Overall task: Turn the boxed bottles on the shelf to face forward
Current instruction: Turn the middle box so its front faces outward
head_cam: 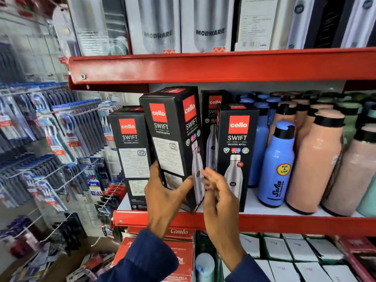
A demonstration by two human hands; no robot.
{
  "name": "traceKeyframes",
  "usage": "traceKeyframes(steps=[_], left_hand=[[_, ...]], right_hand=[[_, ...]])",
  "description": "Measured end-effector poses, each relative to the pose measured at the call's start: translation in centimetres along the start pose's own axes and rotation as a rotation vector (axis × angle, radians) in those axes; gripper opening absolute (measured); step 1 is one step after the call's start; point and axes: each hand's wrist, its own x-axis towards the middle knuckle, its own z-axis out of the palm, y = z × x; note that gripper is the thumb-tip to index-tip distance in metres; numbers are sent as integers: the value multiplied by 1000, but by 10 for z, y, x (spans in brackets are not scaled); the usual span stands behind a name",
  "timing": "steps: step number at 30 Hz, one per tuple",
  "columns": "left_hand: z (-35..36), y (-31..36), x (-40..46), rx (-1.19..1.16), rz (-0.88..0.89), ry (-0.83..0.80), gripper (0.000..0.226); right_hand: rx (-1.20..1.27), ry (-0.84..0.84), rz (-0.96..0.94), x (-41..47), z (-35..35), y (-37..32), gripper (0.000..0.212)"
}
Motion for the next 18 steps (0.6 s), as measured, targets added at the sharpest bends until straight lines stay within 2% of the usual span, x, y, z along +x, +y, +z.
traceKeyframes(steps=[3,6,9,18], left_hand=[[-11,-4,4,-104,30,-73,70],[-13,-12,10,-208,55,-189,73],[-11,-16,16,-184,116,-284,69],[2,-44,26,-94,60,-460,62]], right_hand=[[-126,69,-34,5,-8,1,43],[-166,-53,11,13,-7,2,51],[-154,-76,7,15,1,4,45],[-217,-49,68,20,22,40,46]])
